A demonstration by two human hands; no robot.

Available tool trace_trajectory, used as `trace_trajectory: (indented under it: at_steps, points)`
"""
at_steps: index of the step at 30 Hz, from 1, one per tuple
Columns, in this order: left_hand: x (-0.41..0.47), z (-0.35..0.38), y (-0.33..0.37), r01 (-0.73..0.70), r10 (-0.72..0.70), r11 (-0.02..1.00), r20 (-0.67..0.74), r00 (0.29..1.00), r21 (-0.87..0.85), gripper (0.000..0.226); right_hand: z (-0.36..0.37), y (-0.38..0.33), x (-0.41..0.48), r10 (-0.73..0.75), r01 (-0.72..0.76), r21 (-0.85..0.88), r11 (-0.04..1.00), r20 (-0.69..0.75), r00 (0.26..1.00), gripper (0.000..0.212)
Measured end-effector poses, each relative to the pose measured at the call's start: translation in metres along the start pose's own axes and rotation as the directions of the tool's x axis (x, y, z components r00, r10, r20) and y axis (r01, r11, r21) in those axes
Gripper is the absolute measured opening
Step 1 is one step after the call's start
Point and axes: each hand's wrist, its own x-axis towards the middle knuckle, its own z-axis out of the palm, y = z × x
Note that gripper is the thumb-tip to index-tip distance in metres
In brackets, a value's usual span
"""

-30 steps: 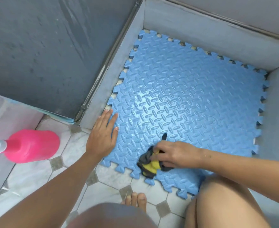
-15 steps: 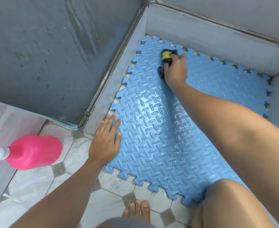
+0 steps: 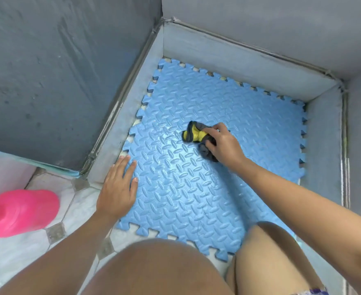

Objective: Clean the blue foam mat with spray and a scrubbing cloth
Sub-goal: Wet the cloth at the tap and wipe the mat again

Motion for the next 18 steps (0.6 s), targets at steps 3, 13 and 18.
trace_trajectory:
  at_steps: [3,13,18]
  points:
    - [0.004,-0.003,0.005,-0.040,0.040,0.994,0.009,0.999,0.103,0.053,-0.039,0.079,-0.031,0.356,-0.359,0.001,0.933,-0.134,0.925,0.041]
    - [0.107,0.003,0.049,-0.074,0.078,0.996,-0.110,0.991,0.046,0.036,-0.037,0.080,-0.027,0.556,-0.521,0.200,0.830,-0.221,0.801,0.037]
    - [0.147,0.015,0.063,-0.005,0.006,1.000,-0.167,0.986,0.006,0.040,0.017,-0.030,0.055,0.153,-0.126,0.245,0.961,-0.093,0.984,0.034]
